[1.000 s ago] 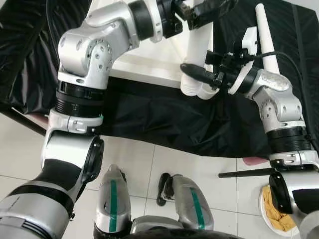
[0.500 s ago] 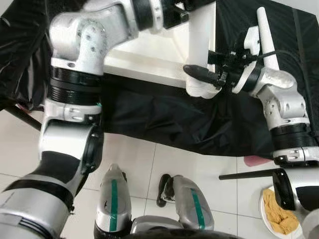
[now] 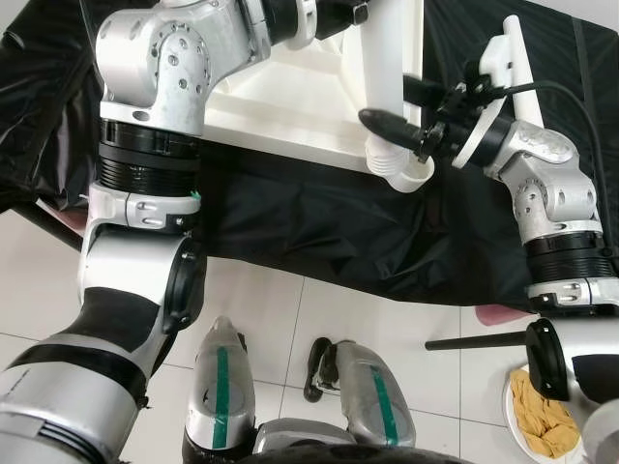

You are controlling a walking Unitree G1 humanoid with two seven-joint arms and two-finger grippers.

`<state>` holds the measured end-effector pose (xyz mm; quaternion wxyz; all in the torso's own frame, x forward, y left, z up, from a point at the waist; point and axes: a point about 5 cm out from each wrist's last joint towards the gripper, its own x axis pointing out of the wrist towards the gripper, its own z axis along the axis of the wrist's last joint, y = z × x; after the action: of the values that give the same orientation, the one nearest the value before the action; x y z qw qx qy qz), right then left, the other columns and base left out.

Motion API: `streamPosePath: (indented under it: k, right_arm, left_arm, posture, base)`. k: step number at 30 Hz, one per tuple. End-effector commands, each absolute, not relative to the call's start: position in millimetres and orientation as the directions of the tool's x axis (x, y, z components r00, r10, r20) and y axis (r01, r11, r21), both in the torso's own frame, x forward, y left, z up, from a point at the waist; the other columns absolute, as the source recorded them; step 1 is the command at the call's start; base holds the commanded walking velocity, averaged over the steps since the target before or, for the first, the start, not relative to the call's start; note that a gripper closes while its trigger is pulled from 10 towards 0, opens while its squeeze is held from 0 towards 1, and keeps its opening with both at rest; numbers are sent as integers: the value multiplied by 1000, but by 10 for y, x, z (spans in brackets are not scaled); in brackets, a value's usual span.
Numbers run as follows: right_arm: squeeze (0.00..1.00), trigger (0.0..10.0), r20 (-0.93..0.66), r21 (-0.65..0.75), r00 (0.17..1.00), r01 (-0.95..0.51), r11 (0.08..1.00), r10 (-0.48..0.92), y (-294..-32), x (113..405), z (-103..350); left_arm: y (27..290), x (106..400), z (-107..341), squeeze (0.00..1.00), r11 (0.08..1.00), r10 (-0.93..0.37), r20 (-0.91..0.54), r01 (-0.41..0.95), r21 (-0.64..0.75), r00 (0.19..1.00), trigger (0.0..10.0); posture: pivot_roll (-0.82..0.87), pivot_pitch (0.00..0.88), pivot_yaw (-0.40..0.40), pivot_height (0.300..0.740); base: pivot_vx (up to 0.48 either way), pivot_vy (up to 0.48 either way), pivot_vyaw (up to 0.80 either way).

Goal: Building children table

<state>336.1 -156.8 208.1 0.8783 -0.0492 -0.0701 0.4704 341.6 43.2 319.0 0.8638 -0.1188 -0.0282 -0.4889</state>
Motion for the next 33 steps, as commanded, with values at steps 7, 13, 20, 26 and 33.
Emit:
streamPosePath:
  k: [7, 13, 20, 26, 33]
  right_arm:
    - [0, 10000, 43, -202, 681, -711, 674, 731, -1454, 3433, 2099]
    - [0, 10000, 51, -254, 742, -637, 728, 668, -1315, 3462, 2116]
    - [0, 10000, 124, -206, 779, -585, 784, 614, -1115, 3466, 2157]
    - [0, 10000, 152, -144, 807, -553, 821, 570, -940, 3467, 2183]
    - [0, 10000, 144, -118, 826, -532, 838, 545, -866, 3487, 2154]
  left_arm:
    - [367, 3495, 3392, 0, 684, -709, 171, 726, -71, 684, 10000]
    - [360, 3532, 3428, 0, 781, -622, 114, 624, 16, 775, 10000]
    - [286, 3477, 3465, 0, 820, -573, 112, 569, 66, 812, 10000]
    - [219, 3444, 3493, 0, 848, -530, 116, 523, 86, 840, 10000]
    - [125, 3381, 3554, 0, 851, -524, 131, 512, 114, 842, 10000]
  posture:
    - [134, 56, -104, 740]
    - [133, 59, -101, 740]
    - [138, 60, -104, 740]
    - [141, 52, -111, 740]
    - [146, 50, -118, 740]
  base:
    - [0, 0, 0]
    - [0, 0, 0]
    - [0, 0, 0]
    - [0, 0, 0]
    - [0, 0, 0]
